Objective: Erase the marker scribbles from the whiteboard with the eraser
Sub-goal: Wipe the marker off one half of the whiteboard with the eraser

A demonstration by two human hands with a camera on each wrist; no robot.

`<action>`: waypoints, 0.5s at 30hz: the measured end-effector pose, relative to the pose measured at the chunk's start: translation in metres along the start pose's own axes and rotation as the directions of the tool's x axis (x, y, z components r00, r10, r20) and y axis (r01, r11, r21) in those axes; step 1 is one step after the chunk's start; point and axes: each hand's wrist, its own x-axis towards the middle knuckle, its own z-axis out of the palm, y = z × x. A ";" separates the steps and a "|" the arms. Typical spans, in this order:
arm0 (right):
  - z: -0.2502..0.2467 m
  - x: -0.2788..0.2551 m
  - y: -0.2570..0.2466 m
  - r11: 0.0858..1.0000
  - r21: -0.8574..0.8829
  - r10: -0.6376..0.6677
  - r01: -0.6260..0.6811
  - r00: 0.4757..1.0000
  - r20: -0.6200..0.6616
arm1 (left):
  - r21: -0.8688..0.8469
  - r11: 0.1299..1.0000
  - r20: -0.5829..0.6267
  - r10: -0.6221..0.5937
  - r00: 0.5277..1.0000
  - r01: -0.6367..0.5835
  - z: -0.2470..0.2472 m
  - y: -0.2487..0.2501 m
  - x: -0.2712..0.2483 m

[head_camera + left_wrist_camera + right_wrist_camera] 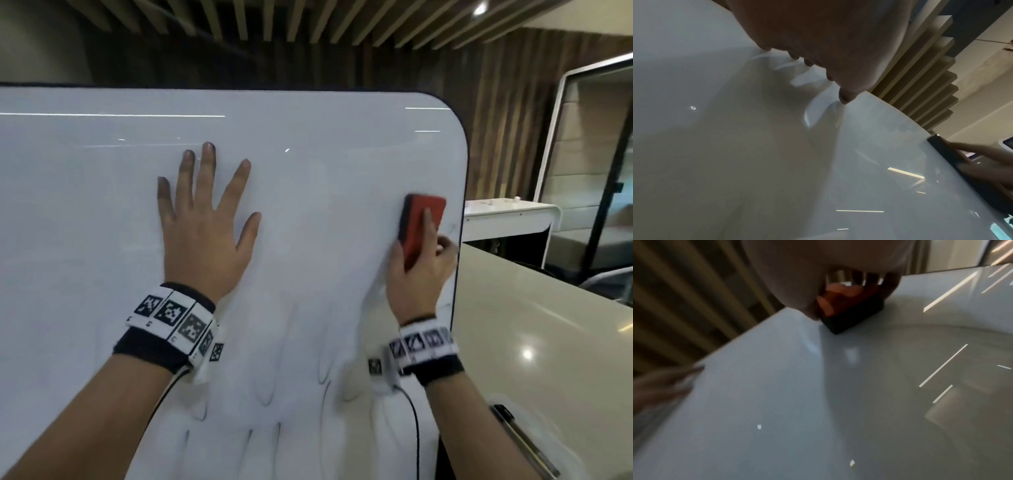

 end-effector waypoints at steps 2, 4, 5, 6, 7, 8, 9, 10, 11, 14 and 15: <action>0.006 0.030 -0.029 0.998 -0.015 -0.064 0.064 0.997 0.038 | -0.017 0.999 -0.010 -0.042 0.999 0.042 0.002 0.009 0.000; 0.013 0.038 -0.060 0.963 -0.048 -0.256 0.267 0.952 0.166 | -0.051 0.993 -0.031 -0.105 0.994 0.103 0.004 0.020 0.000; 0.015 0.038 -0.068 0.934 -0.066 -0.332 0.352 0.920 0.210 | -0.064 0.990 -0.043 -0.129 0.991 0.127 0.004 0.024 0.000; 0.015 0.037 -0.068 0.911 -0.092 -0.374 0.402 0.899 0.227 | -0.070 0.988 -0.052 -0.144 0.988 0.140 0.005 0.026 0.000; 0.012 0.035 -0.059 0.908 -0.116 -0.370 0.402 0.902 0.223 | -0.071 0.987 -0.055 -0.147 0.988 0.143 0.006 0.027 0.000; 0.008 0.032 -0.042 0.929 -0.136 -0.317 0.345 0.928 0.196 | -0.069 0.988 -0.054 -0.143 0.988 0.139 0.006 0.025 -0.001; 0.001 0.027 -0.019 0.960 -0.146 -0.218 0.239 0.965 0.147 | -0.063 0.989 -0.048 -0.136 0.990 0.133 0.007 0.023 -0.002; -0.008 0.019 0.007 0.985 -0.146 -0.076 0.088 0.994 0.083 | -0.054 0.990 -0.040 -0.130 0.991 0.127 0.008 0.021 -0.002; -0.019 0.006 0.030 0.988 -0.127 0.095 -0.091 0.995 0.024 | -0.044 0.991 -0.032 -0.127 0.991 0.126 0.008 0.020 -0.003; -0.036 -0.033 0.062 0.869 -0.013 0.493 -0.494 0.869 -0.035 | -0.044 0.987 -0.025 -0.157 0.987 0.156 0.008 0.028 -0.002; -0.034 -0.034 0.058 0.843 0.020 0.538 -0.538 0.842 -0.040 | -0.059 0.983 -0.026 -0.174 0.984 0.172 0.008 0.032 -0.001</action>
